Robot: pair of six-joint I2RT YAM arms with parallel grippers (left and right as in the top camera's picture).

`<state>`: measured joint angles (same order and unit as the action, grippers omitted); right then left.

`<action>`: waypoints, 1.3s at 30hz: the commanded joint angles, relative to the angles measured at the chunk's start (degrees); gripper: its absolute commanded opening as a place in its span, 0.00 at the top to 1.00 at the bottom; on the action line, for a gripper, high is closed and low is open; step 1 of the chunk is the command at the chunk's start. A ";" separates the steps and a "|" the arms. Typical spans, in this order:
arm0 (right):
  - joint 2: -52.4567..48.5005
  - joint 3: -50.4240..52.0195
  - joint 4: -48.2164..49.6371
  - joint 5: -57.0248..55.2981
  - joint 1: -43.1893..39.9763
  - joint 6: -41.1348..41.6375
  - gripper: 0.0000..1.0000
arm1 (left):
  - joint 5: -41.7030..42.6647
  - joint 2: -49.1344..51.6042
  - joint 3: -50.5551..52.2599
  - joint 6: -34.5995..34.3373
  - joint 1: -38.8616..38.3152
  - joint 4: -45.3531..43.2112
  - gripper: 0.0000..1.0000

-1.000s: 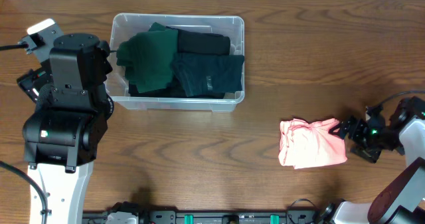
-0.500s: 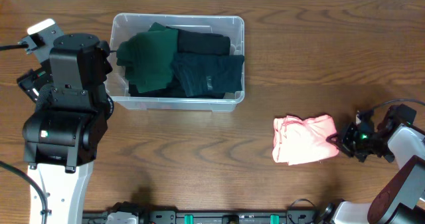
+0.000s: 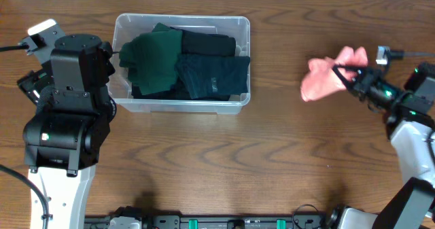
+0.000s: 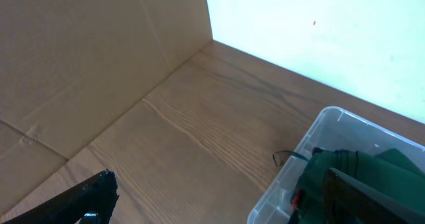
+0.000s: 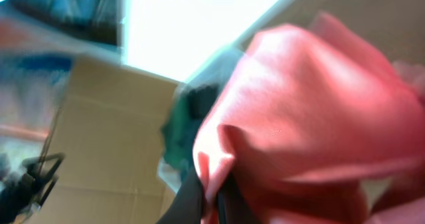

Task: Pack container
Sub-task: 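Carry the pink shirt into the bin and release it on top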

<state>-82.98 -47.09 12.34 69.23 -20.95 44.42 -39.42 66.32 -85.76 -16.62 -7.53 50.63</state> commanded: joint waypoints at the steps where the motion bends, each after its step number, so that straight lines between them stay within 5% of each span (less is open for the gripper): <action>1: 1.73 -0.85 13.94 0.07 6.05 21.40 0.99 | -1.33 -0.04 -0.46 0.31 0.22 -0.07 0.02; 6: 1.70 -0.85 34.91 -11.04 13.97 29.77 0.99 | -1.33 -0.04 -0.44 0.31 0.22 -0.07 0.02; 22: -0.68 -0.94 41.77 -47.93 39.19 10.82 0.99 | -1.33 -0.04 -0.46 0.31 0.22 -0.07 0.02; 27: -4.70 -3.76 44.92 -45.31 41.79 9.53 0.99 | -1.33 -0.04 -0.46 0.31 0.22 -0.07 0.02; 30: -6.40 -7.58 38.64 -39.85 41.99 8.92 0.99 | -1.33 -0.04 -0.46 0.31 0.22 -0.07 0.02; 39: -11.17 -35.17 -7.02 -35.56 42.34 -11.67 0.99 | -1.33 -0.04 -0.44 0.31 0.22 -0.07 0.02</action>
<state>-93.32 -72.69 10.63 31.79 20.62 42.94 -39.46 66.32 -85.78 -16.62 -7.53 50.63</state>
